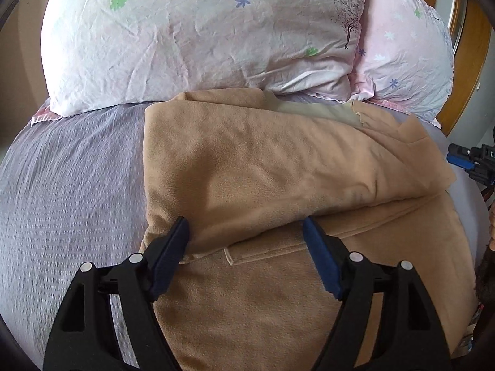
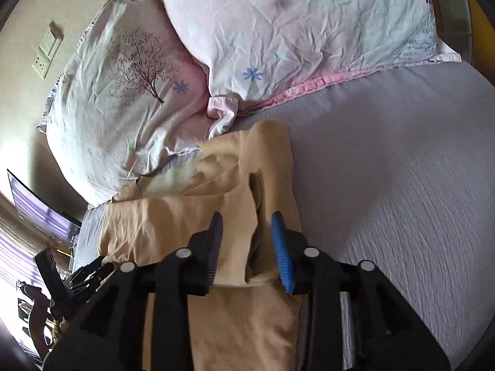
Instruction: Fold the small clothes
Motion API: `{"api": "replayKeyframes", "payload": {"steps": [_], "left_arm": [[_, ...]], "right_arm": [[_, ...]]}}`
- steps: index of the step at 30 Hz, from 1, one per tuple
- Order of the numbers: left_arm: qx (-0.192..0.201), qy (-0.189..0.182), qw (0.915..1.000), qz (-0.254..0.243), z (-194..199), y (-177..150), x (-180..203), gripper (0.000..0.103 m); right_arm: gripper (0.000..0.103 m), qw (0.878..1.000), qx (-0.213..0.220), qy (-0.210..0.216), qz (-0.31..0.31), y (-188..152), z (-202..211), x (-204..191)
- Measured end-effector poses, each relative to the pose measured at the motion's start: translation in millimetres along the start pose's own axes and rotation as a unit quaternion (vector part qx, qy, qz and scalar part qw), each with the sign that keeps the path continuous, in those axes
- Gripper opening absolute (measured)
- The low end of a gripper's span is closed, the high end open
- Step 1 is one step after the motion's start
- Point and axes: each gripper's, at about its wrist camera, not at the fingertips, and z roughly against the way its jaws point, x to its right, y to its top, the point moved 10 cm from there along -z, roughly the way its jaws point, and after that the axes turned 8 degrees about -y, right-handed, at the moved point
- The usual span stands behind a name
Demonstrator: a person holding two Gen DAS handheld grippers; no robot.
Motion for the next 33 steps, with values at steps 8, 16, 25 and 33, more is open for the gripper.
{"api": "replayKeyframes", "payload": {"steps": [8,16,25,33], "left_arm": [[0.000,-0.002,1.0000,0.001,-3,2,0,0.077],[0.037,-0.065,0.9956,0.056,46,-7,-1,0.077],[0.070,-0.136,0.9870,0.050,183,-118,8,0.102],[0.023,-0.209,0.9735,0.089,200,-237,22,0.102]], "right_arm": [[0.002,0.995,-0.035,-0.071,0.054,10,-52,-21],[0.057,0.998,0.022,-0.044,0.026,19,-2,-11],[0.082,0.980,0.025,0.180,0.087,-121,137,-7],[0.085,0.974,-0.092,0.178,0.110,-247,165,42]]}}
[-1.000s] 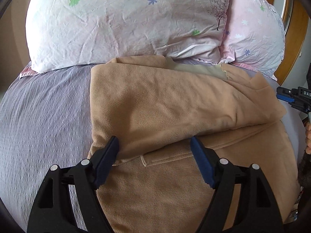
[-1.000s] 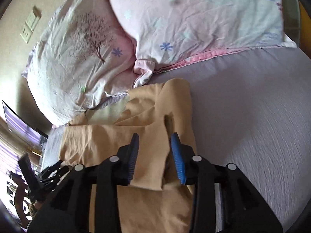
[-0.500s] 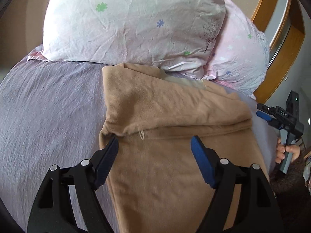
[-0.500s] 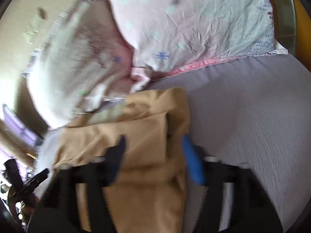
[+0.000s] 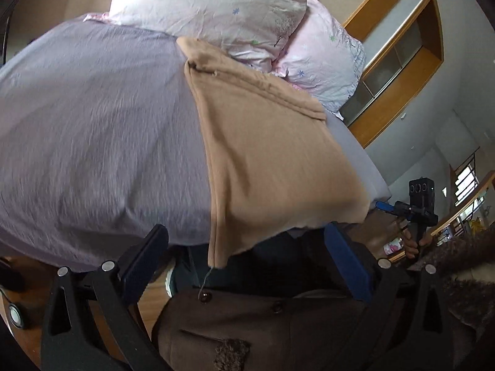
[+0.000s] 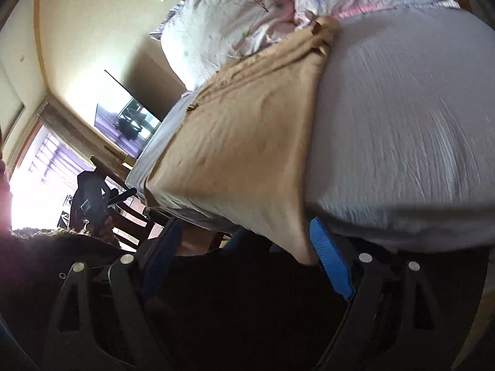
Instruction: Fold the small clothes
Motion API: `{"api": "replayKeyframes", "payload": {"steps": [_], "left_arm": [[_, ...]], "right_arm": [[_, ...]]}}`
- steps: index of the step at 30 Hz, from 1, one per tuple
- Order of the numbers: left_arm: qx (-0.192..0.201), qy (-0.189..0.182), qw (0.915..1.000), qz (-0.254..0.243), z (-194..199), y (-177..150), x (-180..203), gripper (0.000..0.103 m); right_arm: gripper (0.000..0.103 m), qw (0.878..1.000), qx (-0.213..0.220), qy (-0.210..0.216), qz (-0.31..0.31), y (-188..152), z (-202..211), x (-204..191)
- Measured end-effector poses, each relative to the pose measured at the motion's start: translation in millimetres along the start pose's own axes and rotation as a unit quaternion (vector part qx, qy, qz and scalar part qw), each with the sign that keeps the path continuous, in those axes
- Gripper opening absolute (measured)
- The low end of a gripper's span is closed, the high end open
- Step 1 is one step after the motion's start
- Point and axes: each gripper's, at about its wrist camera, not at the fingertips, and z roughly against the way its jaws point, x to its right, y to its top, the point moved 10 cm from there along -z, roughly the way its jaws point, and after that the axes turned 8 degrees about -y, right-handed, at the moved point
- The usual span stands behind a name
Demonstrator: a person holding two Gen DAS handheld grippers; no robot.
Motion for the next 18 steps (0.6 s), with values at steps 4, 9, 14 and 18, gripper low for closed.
{"api": "replayKeyframes", "payload": {"steps": [4,9,14,18], "left_arm": [[-0.021,-0.015,0.9990,0.035,-27,-18,-11,0.102],[-0.020,-0.035,0.9960,0.080,-55,-14,-19,0.077],[-0.022,-0.086,0.9844,0.152,-61,-16,-24,0.007],[0.010,-0.115,0.9793,0.166,-37,3,-11,0.004]], "right_arm": [[0.085,0.999,-0.022,0.006,-0.046,-9,-26,26],[0.079,0.997,-0.033,0.045,-0.061,-7,-60,25],[0.007,0.995,-0.041,0.090,-0.024,-21,-67,-2],[0.006,0.993,0.010,0.115,0.003,7,-30,-23]]}}
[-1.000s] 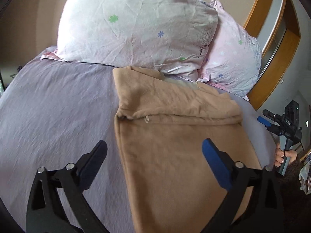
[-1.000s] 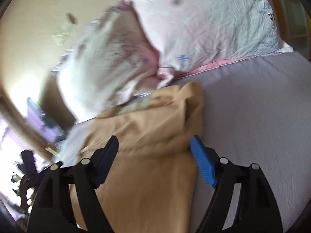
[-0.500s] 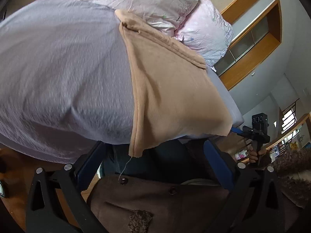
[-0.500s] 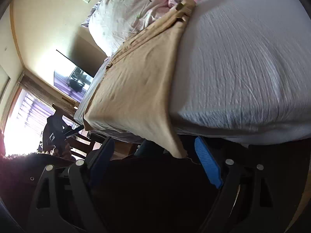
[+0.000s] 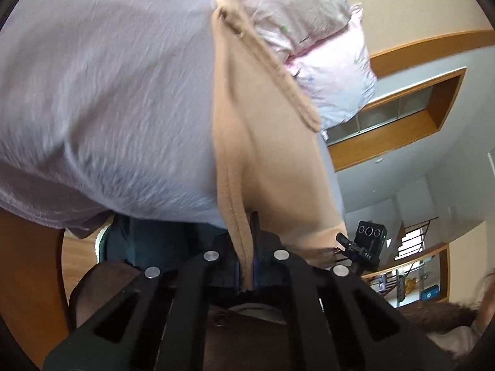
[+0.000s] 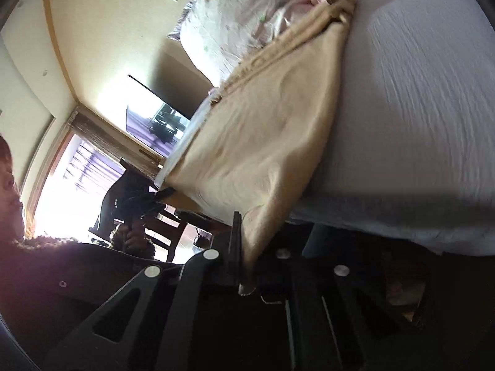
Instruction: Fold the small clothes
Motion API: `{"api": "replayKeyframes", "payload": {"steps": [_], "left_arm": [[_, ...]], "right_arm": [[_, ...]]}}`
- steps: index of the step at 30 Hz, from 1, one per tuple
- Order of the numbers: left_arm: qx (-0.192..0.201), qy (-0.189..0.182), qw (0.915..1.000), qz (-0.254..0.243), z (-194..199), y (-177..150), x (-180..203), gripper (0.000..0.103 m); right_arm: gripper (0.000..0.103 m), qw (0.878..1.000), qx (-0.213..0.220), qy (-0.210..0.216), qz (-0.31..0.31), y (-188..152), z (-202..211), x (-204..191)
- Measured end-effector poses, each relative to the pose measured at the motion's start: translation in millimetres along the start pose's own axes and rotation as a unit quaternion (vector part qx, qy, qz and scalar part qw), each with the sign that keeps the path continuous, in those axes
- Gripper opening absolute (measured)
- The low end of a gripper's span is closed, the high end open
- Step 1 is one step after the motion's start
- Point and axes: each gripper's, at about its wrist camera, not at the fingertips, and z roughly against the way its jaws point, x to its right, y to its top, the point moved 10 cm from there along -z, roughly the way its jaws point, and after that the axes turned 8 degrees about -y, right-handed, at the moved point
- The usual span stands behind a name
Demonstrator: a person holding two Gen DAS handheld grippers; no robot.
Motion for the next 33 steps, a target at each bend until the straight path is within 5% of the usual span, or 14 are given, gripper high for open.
{"api": "replayKeyframes", "payload": {"steps": [3,8,12,16,24,27,28,31,33], "left_arm": [[0.032,-0.010,0.9986,-0.041,11,29,31,0.004],[0.083,0.012,0.9914,-0.100,-4,132,64,0.004],[0.109,0.046,0.9884,-0.095,-48,224,53,0.004],[0.102,0.094,0.9892,-0.046,-102,293,3,0.004],[0.102,0.092,0.9896,0.042,-128,334,-47,0.004],[0.097,0.083,0.9898,0.063,-130,340,-52,0.005],[0.096,0.082,0.9898,0.067,-130,342,-52,0.005],[0.094,0.068,0.9898,0.083,-128,350,-49,0.028],[0.126,0.067,0.9876,0.066,-110,354,-37,0.082]], "right_arm": [[0.006,0.999,0.043,0.006,0.033,43,15,-20],[0.006,0.990,0.133,-0.008,0.046,155,17,-31],[0.007,0.982,0.183,-0.033,-0.005,246,-3,5],[0.006,0.977,0.166,-0.091,-0.094,314,-58,73],[0.010,0.964,0.128,-0.142,-0.187,352,-119,141],[0.047,0.955,0.111,-0.173,-0.216,355,-136,158],[0.048,0.950,0.114,-0.185,-0.226,357,-138,165],[0.051,0.944,0.121,-0.197,-0.235,362,-136,171],[0.062,0.942,0.133,-0.215,-0.222,362,-125,166]]}}
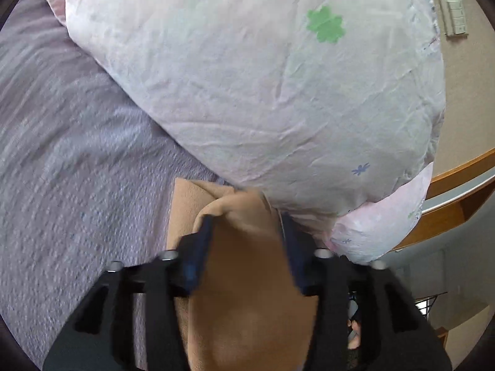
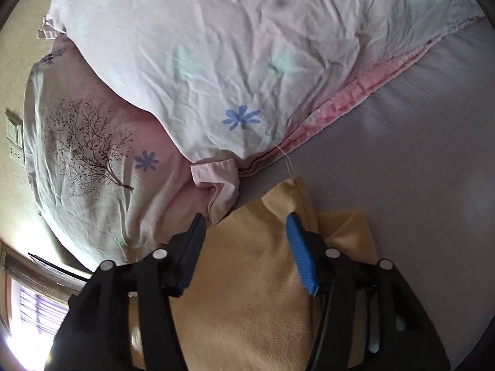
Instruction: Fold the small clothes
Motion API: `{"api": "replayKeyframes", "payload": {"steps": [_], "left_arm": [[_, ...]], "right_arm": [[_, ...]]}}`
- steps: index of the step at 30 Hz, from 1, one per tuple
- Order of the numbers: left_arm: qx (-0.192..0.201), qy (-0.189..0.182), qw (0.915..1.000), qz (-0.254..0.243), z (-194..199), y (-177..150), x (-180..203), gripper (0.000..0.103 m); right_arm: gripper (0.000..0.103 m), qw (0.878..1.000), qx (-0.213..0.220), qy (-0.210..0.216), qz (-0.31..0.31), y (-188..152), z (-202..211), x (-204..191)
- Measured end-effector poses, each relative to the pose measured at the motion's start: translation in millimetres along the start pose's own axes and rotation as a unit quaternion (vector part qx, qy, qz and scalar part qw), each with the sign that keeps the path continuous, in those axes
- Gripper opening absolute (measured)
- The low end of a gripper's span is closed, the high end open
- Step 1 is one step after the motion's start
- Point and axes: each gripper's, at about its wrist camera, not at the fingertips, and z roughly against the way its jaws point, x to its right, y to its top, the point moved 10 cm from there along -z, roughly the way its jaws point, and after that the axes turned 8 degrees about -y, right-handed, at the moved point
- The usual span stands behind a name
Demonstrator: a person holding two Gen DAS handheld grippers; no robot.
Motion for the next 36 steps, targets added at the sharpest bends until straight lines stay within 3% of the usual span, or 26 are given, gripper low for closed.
{"api": "replayKeyframes", "payload": {"steps": [2,4,7,12,16,18,21,24,26,30,33,36], "left_arm": [[0.030,0.003,0.9990,-0.032,19,2,11,0.092],[0.013,0.002,0.9986,-0.050,30,-9,16,0.092],[-0.035,0.040,0.9950,-0.084,35,-44,11,0.091],[-0.099,0.072,0.9893,-0.079,26,-93,-14,0.080],[-0.086,0.080,0.9895,-0.084,25,-94,-14,0.077],[-0.074,0.079,0.9912,-0.076,22,-90,-14,0.062],[-0.078,0.073,0.9939,-0.027,10,-93,-22,0.021],[-0.071,0.035,0.9967,0.014,14,-90,-17,0.013],[-0.057,0.005,0.9981,0.023,20,-86,4,0.012],[-0.051,-0.048,0.9975,-0.010,9,-88,80,0.011],[-0.076,-0.089,0.9922,-0.044,-27,-110,145,0.011],[-0.137,-0.115,0.9813,-0.071,-98,-161,194,0.011]], "right_arm": [[0.070,1.000,0.021,0.005,0.021,-3,24,-2],[0.078,0.998,0.031,0.026,0.043,-12,49,-5],[0.086,0.994,0.053,0.063,0.066,-25,82,-3],[0.087,0.990,0.072,0.102,0.070,-40,96,8],[0.087,0.989,0.060,0.120,0.057,-42,83,7],[0.087,0.989,0.058,0.123,0.059,-45,87,6],[0.087,0.988,0.055,0.131,0.053,-48,91,9],[0.087,0.987,0.058,0.145,0.036,-46,95,15],[0.087,0.986,0.064,0.152,0.028,-42,99,17],[0.087,0.984,0.077,0.158,0.021,-37,105,19],[0.087,0.984,0.090,0.154,0.009,-32,109,25],[0.087,0.986,0.094,0.136,0.005,-28,108,35]]}}
